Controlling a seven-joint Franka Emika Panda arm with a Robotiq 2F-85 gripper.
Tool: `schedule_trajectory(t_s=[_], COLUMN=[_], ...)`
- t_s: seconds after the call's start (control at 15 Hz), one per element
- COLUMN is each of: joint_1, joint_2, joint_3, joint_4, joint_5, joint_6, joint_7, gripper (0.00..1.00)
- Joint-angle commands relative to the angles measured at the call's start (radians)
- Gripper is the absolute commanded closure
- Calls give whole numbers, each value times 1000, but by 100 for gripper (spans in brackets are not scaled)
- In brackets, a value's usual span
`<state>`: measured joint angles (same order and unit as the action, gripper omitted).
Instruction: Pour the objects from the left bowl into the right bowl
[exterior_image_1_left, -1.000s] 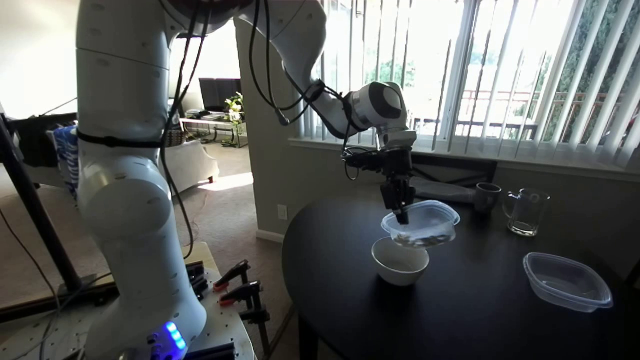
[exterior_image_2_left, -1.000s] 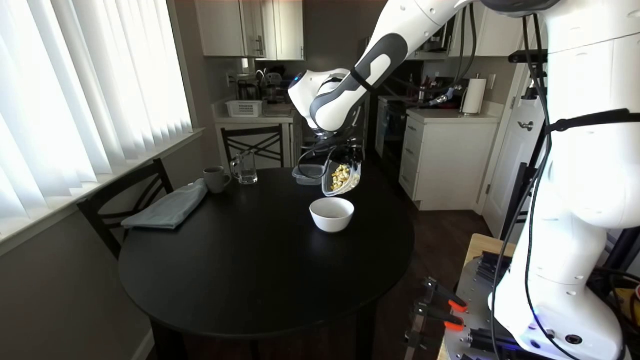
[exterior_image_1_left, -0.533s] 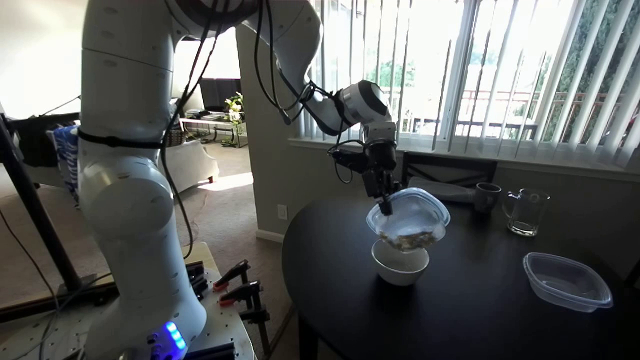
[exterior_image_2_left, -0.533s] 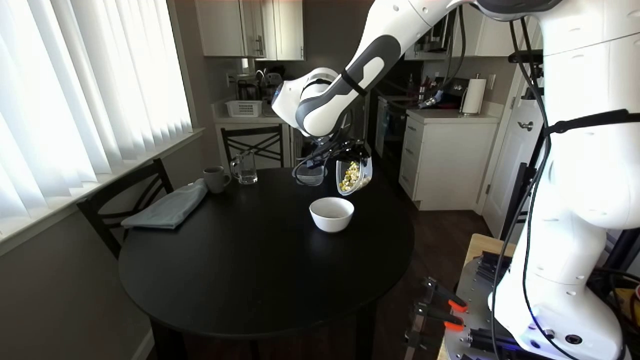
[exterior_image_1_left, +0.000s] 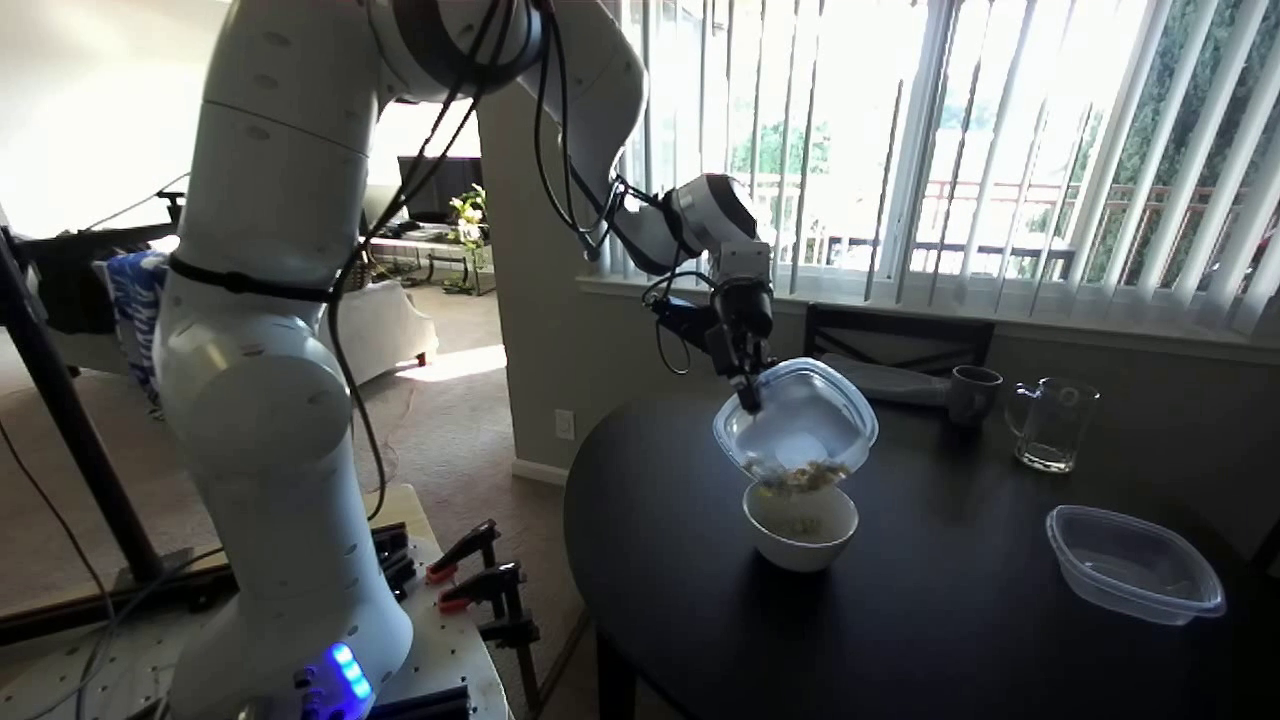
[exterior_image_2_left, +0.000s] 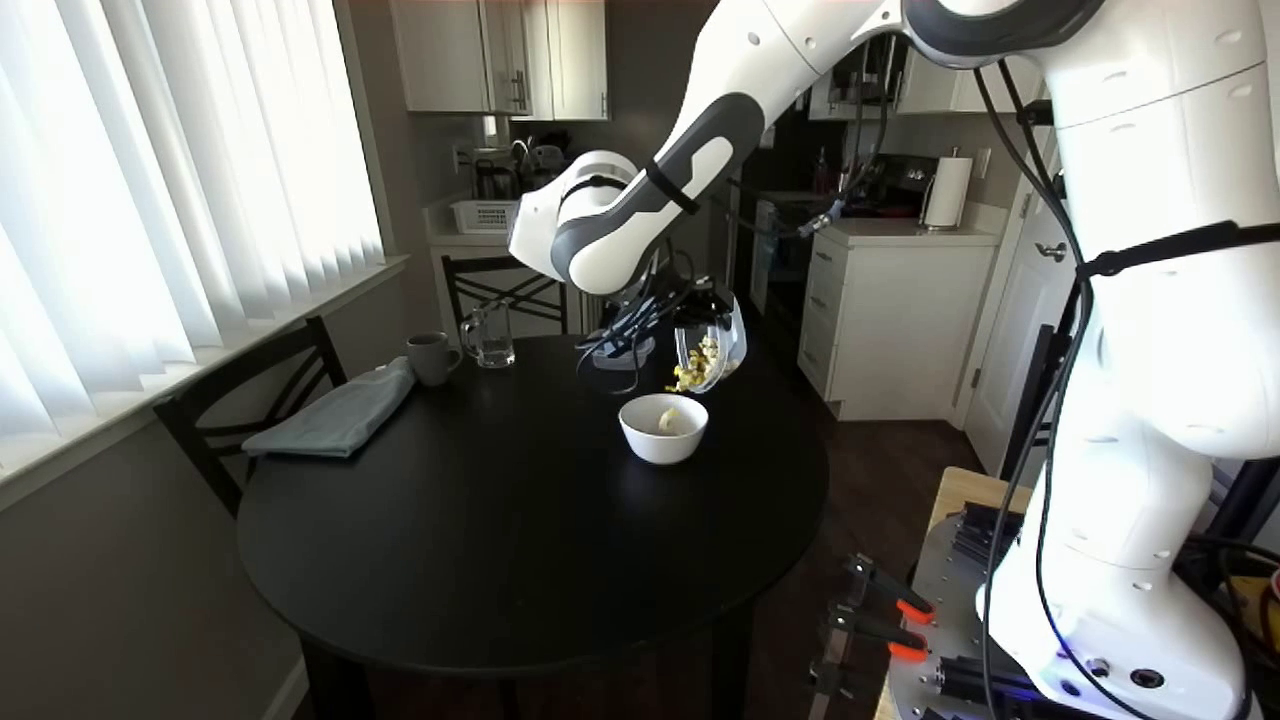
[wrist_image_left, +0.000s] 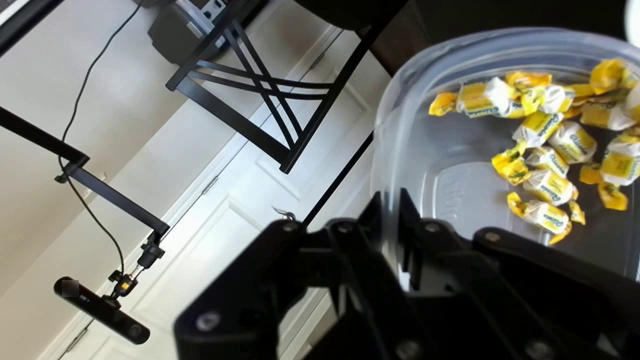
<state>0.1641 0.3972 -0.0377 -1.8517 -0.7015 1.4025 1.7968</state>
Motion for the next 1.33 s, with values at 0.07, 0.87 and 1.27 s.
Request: schedule_trajectory(t_s=[0.07, 0.87, 1.27], joint_1=[1, -37, -49], joint_2=[77, 168, 158], joint_3=[10, -20, -19], joint_4=[76, 150, 164], joint_5=[-33, -26, -19], joint_6=[-79, -76, -20], joint_7=[-1, -16, -10], gripper=[99, 99, 99])
